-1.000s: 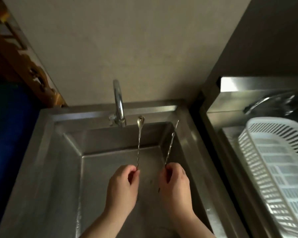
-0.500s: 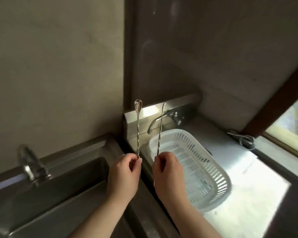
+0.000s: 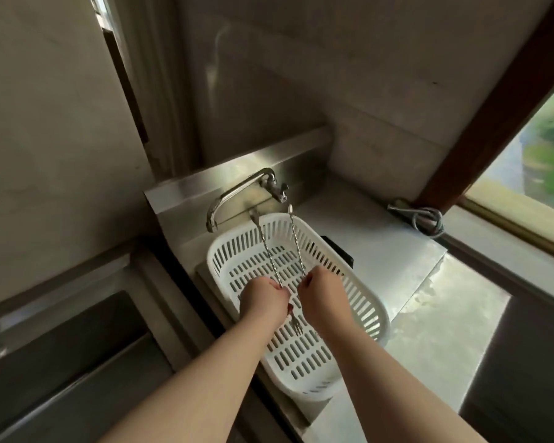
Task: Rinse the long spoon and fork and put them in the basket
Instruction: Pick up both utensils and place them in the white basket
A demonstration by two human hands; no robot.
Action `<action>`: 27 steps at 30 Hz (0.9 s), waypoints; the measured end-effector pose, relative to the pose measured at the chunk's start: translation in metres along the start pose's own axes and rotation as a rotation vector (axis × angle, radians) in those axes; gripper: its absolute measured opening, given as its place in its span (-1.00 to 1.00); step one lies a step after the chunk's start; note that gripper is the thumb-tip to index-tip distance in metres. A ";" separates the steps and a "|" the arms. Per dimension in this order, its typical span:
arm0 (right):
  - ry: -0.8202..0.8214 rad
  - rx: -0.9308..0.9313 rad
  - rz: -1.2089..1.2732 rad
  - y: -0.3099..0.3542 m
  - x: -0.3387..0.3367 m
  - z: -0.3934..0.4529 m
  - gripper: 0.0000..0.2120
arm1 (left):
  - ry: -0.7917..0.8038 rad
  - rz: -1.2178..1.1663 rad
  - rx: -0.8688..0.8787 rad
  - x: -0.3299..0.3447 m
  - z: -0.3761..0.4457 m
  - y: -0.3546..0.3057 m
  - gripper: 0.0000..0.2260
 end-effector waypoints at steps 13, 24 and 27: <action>0.238 0.037 -0.334 -0.042 0.050 0.033 -0.88 | 0.036 -0.051 -0.345 0.042 0.032 0.031 -0.78; 0.300 0.044 -0.376 -0.044 0.050 0.029 -0.85 | -0.019 -0.335 -0.467 0.052 0.021 0.042 -0.76; 0.271 0.029 -0.360 -0.046 0.049 0.027 -0.83 | -0.023 -0.308 -0.456 0.050 0.024 0.045 -0.78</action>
Point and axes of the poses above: each hand's wrist, its own z-axis towards the middle knuckle, its own x-axis out of the palm, y = z × x, the point moved 5 cm from there along z, towards the middle knuckle, and after that the axes turned 12 degrees about y, right-handed, at the moved point
